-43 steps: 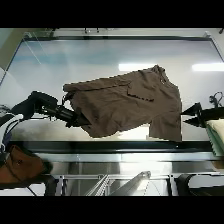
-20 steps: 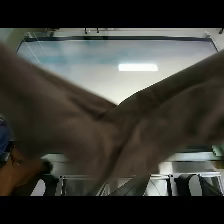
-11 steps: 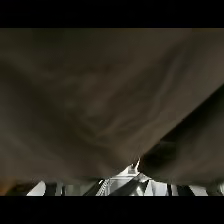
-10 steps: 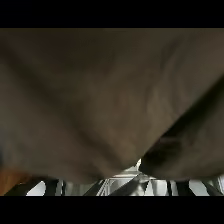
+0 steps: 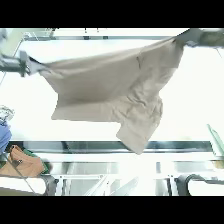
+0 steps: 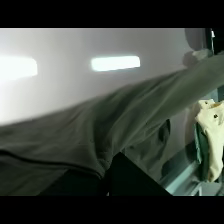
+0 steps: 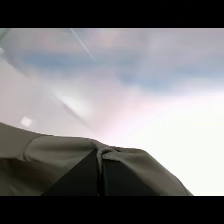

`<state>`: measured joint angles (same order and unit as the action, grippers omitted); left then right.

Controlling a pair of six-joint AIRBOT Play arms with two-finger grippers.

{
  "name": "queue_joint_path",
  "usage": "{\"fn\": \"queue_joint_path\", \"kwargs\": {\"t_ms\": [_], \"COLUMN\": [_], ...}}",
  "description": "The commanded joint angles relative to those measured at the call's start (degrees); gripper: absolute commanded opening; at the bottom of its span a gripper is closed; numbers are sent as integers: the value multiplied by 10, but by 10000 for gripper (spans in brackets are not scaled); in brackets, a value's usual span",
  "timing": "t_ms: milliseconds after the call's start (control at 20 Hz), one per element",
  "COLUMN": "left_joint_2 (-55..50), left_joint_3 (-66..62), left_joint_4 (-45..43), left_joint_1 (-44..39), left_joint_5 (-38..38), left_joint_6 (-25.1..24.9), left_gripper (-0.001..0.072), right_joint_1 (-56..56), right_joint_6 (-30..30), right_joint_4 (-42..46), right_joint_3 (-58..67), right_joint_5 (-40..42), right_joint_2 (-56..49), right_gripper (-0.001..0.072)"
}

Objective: Fold the shirts.

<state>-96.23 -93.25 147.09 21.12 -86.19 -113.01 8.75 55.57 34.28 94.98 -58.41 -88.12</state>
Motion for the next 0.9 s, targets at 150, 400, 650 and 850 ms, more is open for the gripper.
{"fn": "queue_joint_path", "kwargs": {"t_ms": [150,400,650,850], "left_joint_2": [-167,-205,-99,76], "left_joint_3": [49,-70,-141,-91], "left_joint_4": [16,21,85,96], "left_joint_1": [21,21,-6,-69], "left_joint_5": [19,-61,-109,-153], "left_joint_6": [-30,-7,-29,-50], "left_gripper": [22,21,21,21], "right_joint_1": [-52,-52,-52,-40], "right_joint_6": [-2,-2,1,18], "right_joint_4": [20,15,2,14], "right_joint_3": [0,0,0,-1], "right_joint_5": [63,38,-9,-114], "right_joint_2": [-145,-131,-7,129], "right_gripper": [21,20,21,20]}}
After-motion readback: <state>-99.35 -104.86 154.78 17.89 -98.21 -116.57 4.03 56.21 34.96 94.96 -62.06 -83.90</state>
